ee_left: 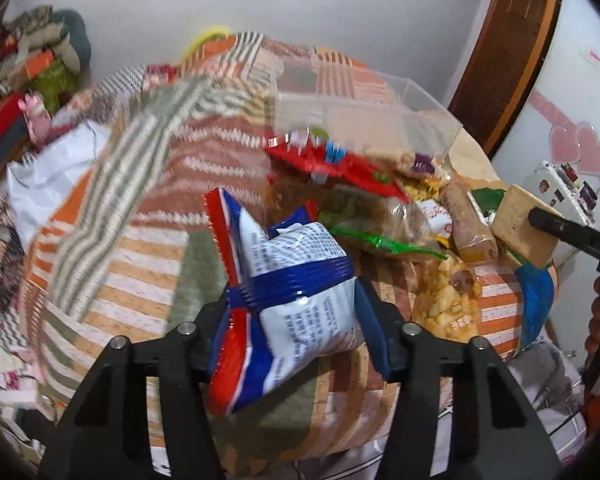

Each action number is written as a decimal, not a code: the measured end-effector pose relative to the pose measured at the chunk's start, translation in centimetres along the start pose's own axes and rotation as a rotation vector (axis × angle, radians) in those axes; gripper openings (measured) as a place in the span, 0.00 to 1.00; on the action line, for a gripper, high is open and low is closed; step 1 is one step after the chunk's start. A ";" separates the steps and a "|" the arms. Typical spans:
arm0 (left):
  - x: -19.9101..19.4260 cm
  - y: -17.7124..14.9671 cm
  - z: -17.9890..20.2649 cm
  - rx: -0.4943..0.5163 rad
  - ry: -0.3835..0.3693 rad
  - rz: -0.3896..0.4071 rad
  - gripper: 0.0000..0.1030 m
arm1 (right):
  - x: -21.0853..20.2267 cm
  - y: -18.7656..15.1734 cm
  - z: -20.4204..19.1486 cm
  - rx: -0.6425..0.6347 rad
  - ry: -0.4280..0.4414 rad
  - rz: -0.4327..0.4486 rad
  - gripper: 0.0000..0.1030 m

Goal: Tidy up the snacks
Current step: 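Grasp the blue-and-white chip bag with left tool while right tool grasps the bread loaf, then lower chip bag into clear box with left tool while right tool drops bread loaf in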

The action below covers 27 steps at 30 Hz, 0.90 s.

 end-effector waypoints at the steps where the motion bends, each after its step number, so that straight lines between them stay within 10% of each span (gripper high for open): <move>1: -0.6 0.2 -0.1 0.000 0.002 0.014 0.51 | -0.1 0.1 -0.1 0.000 0.002 0.005 0.32; 15: -6.7 5.9 -1.0 -0.024 0.023 0.203 0.50 | -2.0 4.2 -1.6 -0.046 0.032 0.131 0.32; 27: -4.2 13.2 1.9 0.002 -0.035 0.288 0.50 | -1.2 8.4 -3.0 -0.111 0.063 0.224 0.32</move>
Point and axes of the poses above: each gripper's, at about its wrist camera, not at the fingertips, and x roughly the way its jaws point, z to its right, y to its top, the point moved 3 cm from there along x, roughly the way its jaws point, and after that the axes turned 8 degrees about y, right-handed, at the moved point
